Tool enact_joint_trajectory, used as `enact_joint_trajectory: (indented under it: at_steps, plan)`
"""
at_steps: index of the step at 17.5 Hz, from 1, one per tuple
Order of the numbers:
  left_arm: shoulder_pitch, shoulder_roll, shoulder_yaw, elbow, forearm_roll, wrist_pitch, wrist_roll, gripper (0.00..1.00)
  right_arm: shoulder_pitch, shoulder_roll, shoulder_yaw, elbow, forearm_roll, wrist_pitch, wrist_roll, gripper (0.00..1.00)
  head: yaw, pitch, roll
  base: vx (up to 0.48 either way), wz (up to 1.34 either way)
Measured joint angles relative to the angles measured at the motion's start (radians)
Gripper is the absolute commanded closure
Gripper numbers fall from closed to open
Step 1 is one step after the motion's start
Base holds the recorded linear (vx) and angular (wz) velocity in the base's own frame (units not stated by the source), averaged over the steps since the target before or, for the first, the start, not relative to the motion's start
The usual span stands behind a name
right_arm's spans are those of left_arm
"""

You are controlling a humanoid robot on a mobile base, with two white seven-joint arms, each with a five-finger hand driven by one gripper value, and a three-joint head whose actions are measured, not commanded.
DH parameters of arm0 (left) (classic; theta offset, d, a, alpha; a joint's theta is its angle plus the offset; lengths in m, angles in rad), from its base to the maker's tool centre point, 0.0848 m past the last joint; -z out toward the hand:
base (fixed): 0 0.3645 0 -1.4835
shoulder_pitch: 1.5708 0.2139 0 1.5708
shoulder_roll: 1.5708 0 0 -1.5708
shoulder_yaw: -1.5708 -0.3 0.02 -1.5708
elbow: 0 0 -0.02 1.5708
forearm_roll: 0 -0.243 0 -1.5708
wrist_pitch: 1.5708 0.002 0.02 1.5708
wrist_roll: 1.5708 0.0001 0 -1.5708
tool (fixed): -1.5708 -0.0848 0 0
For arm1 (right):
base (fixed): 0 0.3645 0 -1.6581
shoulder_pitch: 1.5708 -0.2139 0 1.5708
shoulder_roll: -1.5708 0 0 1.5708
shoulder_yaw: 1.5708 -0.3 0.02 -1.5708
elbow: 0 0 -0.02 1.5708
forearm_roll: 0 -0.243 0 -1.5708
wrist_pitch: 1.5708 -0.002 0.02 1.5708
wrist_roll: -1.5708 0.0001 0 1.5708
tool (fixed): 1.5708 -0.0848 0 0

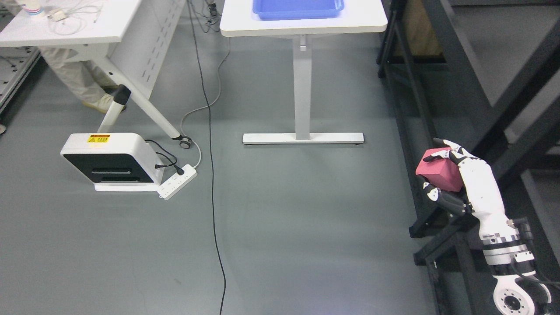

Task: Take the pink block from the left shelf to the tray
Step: 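Turn and drive to the white table, carrying the block over the blue tray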

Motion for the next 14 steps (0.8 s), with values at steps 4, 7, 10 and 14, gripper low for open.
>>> enact_joint_trajectory:
  at_steps: [4, 7, 10, 14]
  plan:
    - [0.000, 0.000, 0.000, 0.000, 0.000, 0.000, 0.000, 0.00, 0.000, 0.001, 0.001, 0.000, 0.000, 0.000, 0.002, 0.96, 0.0000, 0.000, 0.000, 0.238, 0.51]
    - [0.000, 0.000, 0.000, 0.000, 0.000, 0.000, 0.000, 0.00, 0.000, 0.002, 0.001, 0.000, 0.000, 0.000, 0.002, 0.96, 0.0000, 0.000, 0.000, 0.336, 0.31]
    - [0.000, 0.000, 0.000, 0.000, 0.000, 0.000, 0.000, 0.00, 0.000, 0.002, 0.002, 0.000, 0.000, 0.000, 0.003, 0.96, 0.0000, 0.000, 0.000, 0.354, 0.12]
    - [0.000, 0.000, 0.000, 0.000, 0.000, 0.000, 0.000, 0.00, 0.000, 0.002, 0.003, 0.000, 0.001, 0.000, 0.004, 0.96, 0.0000, 0.000, 0.000, 0.410, 0.02]
